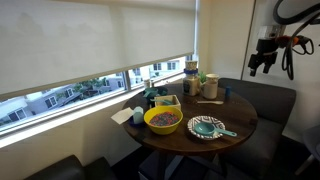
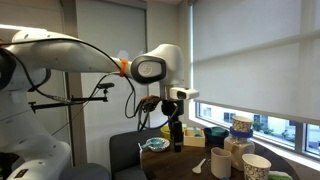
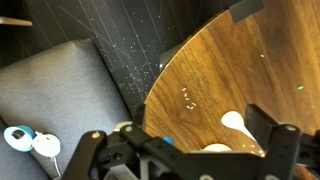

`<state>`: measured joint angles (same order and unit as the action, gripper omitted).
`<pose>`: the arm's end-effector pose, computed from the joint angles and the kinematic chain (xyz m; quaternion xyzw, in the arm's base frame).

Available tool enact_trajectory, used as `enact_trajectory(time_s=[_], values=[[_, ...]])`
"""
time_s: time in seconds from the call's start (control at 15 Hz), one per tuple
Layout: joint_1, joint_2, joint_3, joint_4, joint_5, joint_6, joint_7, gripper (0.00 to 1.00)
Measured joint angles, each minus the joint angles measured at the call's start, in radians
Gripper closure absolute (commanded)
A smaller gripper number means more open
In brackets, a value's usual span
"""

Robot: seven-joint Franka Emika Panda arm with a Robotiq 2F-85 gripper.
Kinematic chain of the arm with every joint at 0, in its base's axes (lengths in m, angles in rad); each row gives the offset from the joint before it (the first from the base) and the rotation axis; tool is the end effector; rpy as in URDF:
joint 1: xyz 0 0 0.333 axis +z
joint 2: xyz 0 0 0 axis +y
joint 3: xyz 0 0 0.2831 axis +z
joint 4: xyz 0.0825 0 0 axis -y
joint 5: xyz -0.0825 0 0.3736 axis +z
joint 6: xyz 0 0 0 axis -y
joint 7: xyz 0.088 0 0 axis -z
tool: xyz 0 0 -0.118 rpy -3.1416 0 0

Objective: Put the blue block inside the white mug

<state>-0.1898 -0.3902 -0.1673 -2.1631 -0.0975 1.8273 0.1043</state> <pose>0.4132 -0.1703 0.5163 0.9767 -0.2124 0.0230 0.0187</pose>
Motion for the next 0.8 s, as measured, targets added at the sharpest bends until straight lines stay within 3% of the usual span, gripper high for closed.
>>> enact_trajectory(time_s=[0.33, 0.6, 0.8], values=[[-0.015, 0.181, -0.072, 0.178, 0.064, -0.102, -0.073, 0.0], [-0.015, 0.227, -0.078, 0.217, 0.084, -0.116, -0.077, 0.0], [-0.015, 0.229, -0.081, 0.216, 0.084, -0.12, -0.242, 0.0]])
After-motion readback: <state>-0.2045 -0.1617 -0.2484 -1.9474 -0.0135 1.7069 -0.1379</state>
